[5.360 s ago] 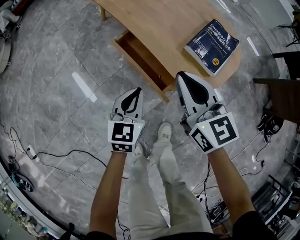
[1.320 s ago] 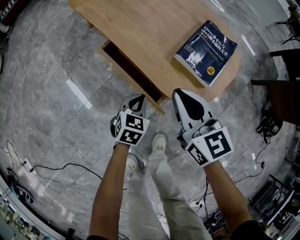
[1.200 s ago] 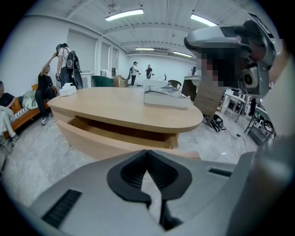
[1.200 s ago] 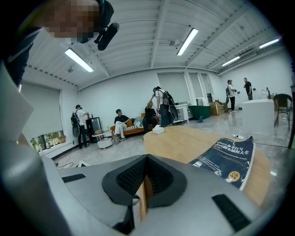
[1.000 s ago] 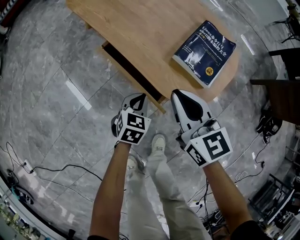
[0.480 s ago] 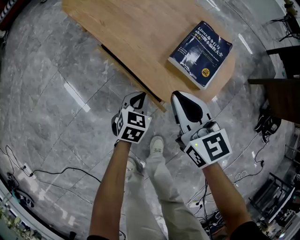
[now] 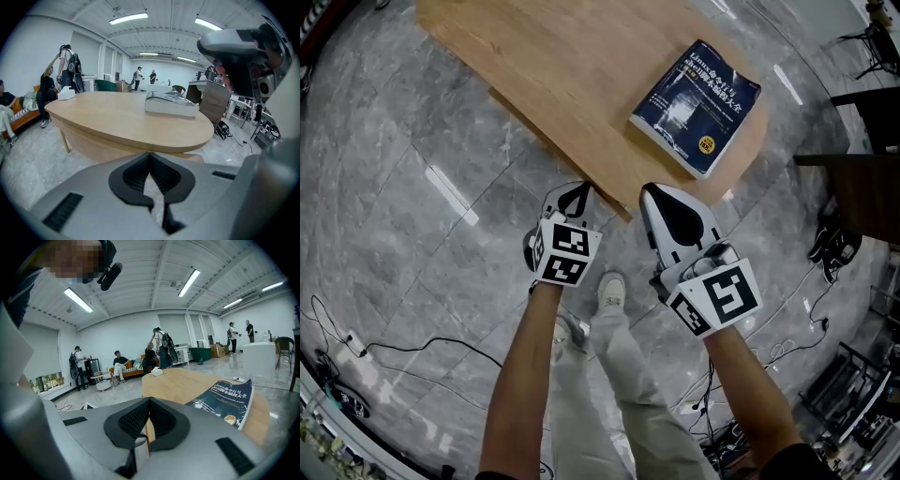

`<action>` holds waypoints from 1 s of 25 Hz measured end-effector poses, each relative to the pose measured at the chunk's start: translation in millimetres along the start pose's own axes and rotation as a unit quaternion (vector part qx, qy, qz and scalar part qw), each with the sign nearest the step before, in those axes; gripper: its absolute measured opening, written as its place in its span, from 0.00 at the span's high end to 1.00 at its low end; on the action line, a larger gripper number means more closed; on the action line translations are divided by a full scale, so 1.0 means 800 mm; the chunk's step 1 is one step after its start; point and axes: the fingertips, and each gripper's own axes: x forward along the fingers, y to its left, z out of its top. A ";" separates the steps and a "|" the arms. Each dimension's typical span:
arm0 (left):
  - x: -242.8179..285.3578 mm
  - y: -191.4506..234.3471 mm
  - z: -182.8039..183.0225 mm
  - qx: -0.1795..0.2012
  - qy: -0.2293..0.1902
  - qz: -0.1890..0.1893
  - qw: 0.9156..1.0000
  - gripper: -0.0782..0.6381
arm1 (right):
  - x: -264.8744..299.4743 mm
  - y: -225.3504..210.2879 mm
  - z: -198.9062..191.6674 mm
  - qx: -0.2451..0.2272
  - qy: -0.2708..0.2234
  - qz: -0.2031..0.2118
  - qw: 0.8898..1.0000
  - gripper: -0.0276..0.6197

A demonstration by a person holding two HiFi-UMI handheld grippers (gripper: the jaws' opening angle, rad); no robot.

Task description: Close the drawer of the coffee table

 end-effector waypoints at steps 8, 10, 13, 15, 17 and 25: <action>0.007 0.000 0.006 0.003 -0.005 0.004 1.000 0.89 | -0.004 -0.009 -0.003 0.000 0.003 -0.005 1.000 0.94; 0.006 -0.001 0.006 0.002 -0.007 0.004 1.000 0.89 | -0.005 -0.011 -0.004 0.000 0.003 -0.006 1.000 0.94; 0.006 -0.002 0.007 0.004 -0.007 0.005 1.000 0.89 | -0.005 -0.012 -0.003 0.000 0.002 -0.007 1.000 0.94; 0.006 -0.002 0.006 0.008 -0.005 0.005 1.000 0.89 | -0.004 -0.010 -0.004 0.001 0.002 -0.006 1.000 0.94; 0.007 -0.001 0.006 0.011 -0.003 0.004 1.000 0.89 | -0.003 -0.009 -0.004 0.002 0.001 -0.004 1.000 0.94; 0.006 -0.002 0.007 0.022 -0.009 -0.012 1.000 0.89 | -0.005 -0.010 -0.008 0.004 0.003 -0.005 1.000 0.94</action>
